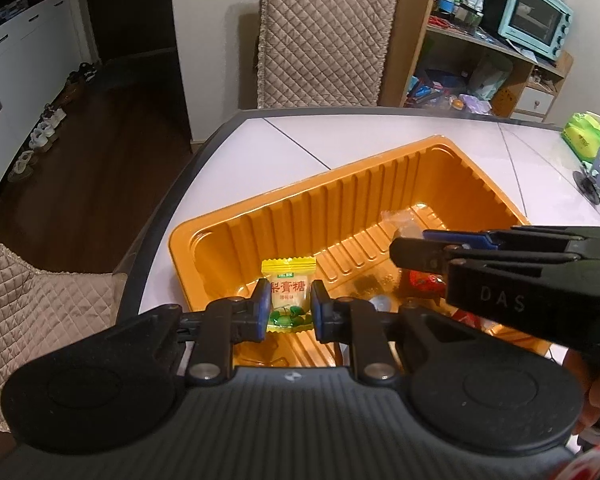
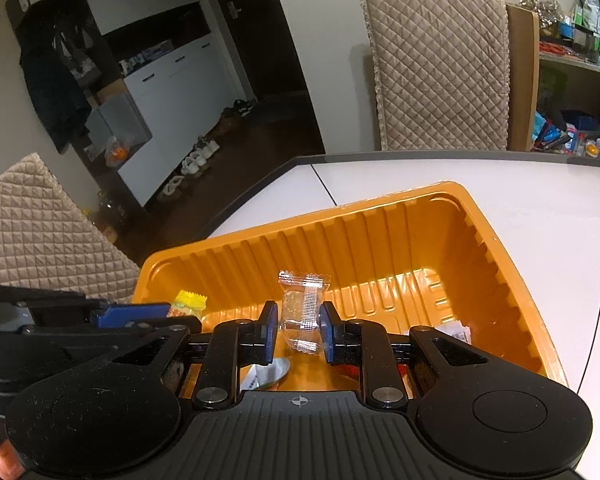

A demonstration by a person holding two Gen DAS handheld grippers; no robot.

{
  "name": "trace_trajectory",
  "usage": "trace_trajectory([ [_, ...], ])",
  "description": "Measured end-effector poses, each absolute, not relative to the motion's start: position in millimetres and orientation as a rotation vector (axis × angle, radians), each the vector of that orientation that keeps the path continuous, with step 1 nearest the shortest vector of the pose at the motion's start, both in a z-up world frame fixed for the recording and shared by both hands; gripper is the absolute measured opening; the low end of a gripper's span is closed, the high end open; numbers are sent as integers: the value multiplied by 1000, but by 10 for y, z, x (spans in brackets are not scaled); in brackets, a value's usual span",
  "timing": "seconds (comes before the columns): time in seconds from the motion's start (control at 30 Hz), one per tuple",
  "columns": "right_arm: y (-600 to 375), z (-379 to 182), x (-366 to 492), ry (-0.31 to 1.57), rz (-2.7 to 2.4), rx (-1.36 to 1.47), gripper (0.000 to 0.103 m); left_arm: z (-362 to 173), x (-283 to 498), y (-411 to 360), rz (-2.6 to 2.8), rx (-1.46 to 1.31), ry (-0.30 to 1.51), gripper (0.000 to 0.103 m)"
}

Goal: Organize snacks
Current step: 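Open both grippers dropping the biscuit packet and yellow-green candy into the tray, then withdraw both grippers from the tray toward the remaining red snacks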

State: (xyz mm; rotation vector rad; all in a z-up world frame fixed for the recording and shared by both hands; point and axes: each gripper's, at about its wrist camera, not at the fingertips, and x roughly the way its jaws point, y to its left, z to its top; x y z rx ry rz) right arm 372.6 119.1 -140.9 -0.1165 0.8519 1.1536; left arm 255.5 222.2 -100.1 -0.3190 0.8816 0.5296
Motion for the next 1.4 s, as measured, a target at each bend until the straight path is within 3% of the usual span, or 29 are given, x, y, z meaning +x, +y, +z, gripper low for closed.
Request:
trace_trajectory([
  [0.13, 1181, -1389, 3745, 847, 1135, -82, 22, -994, 2543, 2247, 537, -330, 876, 29],
  [0.3, 1116, -1334, 3771, 842, 1121, -42, 45, -935, 2502, 2234, 541, -323, 865, 31],
  [0.93, 380, -1057, 3527, 873, 1081, 34, 51, -630, 2161, 1861, 480, -337, 846, 32],
  [1.4, -152, -772, 3183, 845, 1055, 76, 64, -396, 1799, 1440, 441, -345, 836, 34],
])
